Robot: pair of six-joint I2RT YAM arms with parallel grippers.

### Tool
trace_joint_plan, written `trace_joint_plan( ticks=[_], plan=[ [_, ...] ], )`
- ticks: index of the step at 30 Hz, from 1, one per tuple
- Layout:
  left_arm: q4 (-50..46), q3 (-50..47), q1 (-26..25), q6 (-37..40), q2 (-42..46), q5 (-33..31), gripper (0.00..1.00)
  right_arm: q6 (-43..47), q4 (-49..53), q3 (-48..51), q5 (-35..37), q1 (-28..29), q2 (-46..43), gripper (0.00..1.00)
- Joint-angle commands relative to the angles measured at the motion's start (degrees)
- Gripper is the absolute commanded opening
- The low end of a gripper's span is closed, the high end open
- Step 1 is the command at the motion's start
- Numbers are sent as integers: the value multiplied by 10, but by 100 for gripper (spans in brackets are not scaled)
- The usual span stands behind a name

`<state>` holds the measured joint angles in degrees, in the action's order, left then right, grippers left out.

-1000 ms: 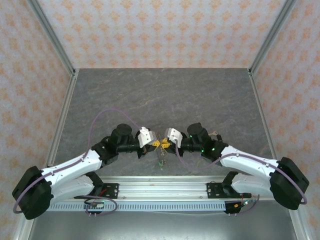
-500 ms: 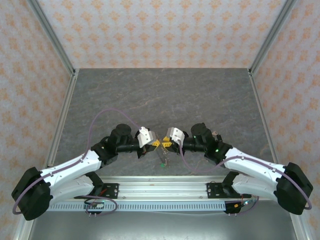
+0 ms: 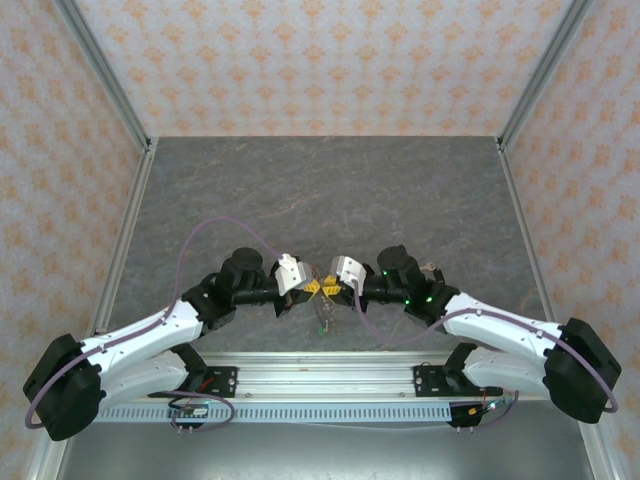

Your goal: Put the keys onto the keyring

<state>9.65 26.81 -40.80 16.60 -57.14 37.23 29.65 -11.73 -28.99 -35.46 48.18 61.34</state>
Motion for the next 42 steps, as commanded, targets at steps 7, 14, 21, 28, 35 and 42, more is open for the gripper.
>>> trace_joint_plan(
  ticks=[7,14,21,28,35,42],
  plan=[
    [21,11,-1,14,-9,17,0,1,-40,-19,-26,0,11,18],
    [26,12,-1,14,-12,18,0,3,-31,-19,-28,0,15,14],
    [24,13,-1,14,-11,15,0,2,-21,-26,-24,0,34,1],
    [-6,19,-1,30,-20,-3,7,23,31,-51,-20,1,29,0],
    [-43,36,-1,52,-41,-12,10,60,134,-104,-18,6,31,0],
    [-24,40,-1,46,-55,4,10,78,203,-148,-3,12,45,0]
  ],
)
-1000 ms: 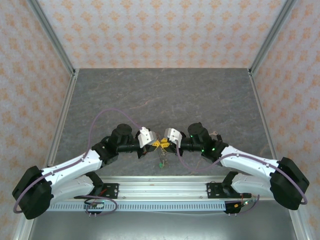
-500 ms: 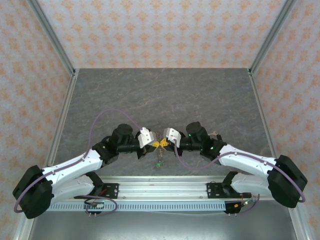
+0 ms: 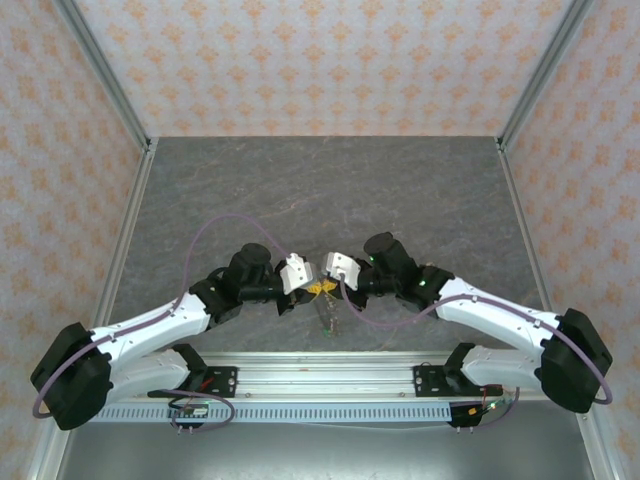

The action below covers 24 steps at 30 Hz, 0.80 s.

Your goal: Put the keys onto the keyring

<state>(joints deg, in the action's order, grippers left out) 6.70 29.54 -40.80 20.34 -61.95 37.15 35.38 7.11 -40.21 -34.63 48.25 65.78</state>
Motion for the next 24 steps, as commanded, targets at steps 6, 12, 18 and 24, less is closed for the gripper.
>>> trace_joint_plan(
  ticks=[6,12,18,24],
  plan=[
    [14,15,-1,7,-13,11,0,36,45,-57,7,27,8,0],
    [48,4,-1,-6,-6,9,0,16,-42,13,33,26,-24,7],
    [77,0,-1,-18,-7,23,0,-41,-120,61,-10,5,-28,12],
    [103,-5,-1,-34,2,31,0,-88,-193,104,-58,-26,-31,15]
  ],
)
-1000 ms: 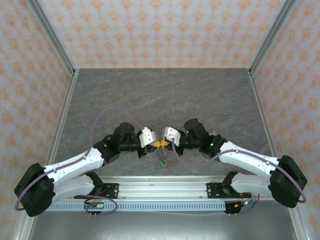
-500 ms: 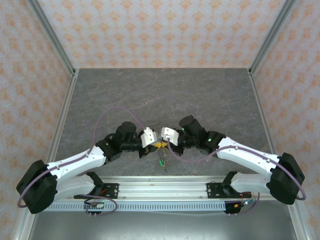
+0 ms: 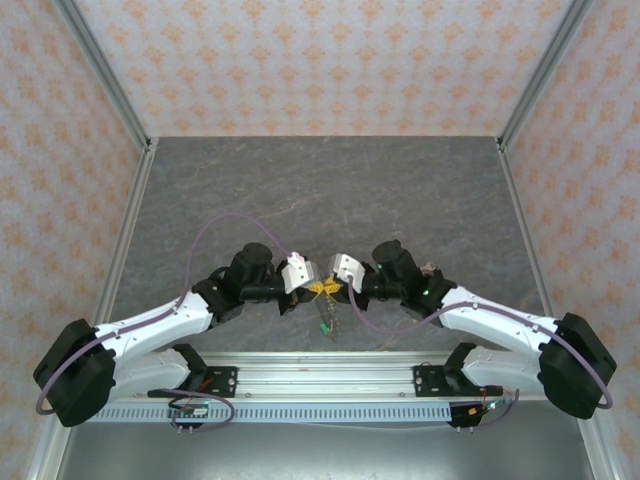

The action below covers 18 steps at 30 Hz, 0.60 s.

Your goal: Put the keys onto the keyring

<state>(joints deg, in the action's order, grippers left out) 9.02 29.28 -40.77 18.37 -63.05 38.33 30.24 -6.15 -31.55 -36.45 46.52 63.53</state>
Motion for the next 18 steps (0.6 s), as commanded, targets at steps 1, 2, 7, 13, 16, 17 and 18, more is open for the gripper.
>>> trace_joint_plan(
  ticks=[1,2,7,13,16,17,18],
  plan=[
    [85,-5,-1,-17,17,18,0,-41,-68,22,-45,-11,-10,14],
    [90,-8,-1,-18,21,17,0,-47,-74,26,-50,-13,-12,14],
    [87,-12,-1,-21,32,12,0,-52,-80,31,-56,-16,-28,7],
    [71,-7,-1,-23,26,13,0,-54,-78,26,-64,-15,-25,0],
    [70,-7,-1,-21,27,13,0,-54,-74,22,-62,-13,-24,0],
    [70,-7,-1,-21,29,12,0,-53,-71,20,-60,-13,-24,0],
    [68,-8,-1,-20,30,10,0,-52,-69,18,-56,-11,-25,0]
  ],
)
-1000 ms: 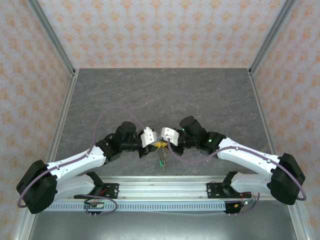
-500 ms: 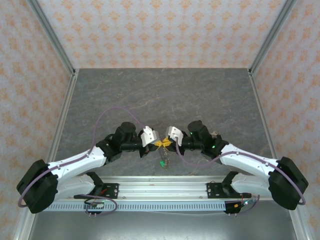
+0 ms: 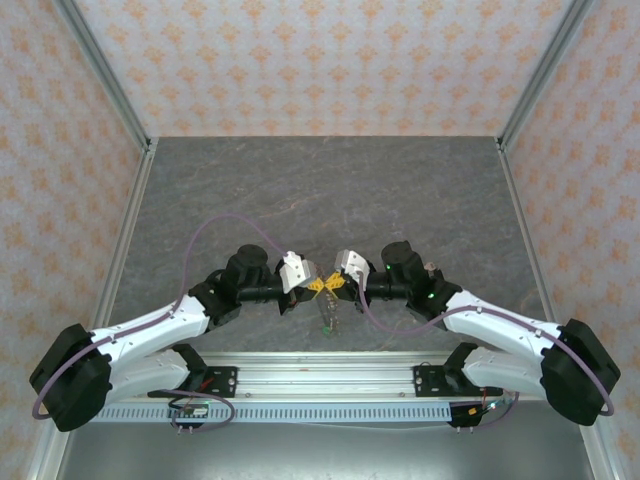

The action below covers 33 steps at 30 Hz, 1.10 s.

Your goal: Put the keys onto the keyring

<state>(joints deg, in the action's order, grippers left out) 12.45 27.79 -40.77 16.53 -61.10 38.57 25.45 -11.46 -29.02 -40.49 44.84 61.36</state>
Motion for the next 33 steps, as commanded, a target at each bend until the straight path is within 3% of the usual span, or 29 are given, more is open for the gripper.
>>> trace_joint_plan(
  ticks=[1,16,33],
  plan=[
    [29,9,-1,1,12,6,0,-2,-14,-9,-12,7,-3,0],
    [-5,3,-1,18,24,-24,0,45,68,-73,23,35,19,0],
    [-16,2,-1,26,28,-32,8,101,150,-127,59,58,23,0]
  ],
)
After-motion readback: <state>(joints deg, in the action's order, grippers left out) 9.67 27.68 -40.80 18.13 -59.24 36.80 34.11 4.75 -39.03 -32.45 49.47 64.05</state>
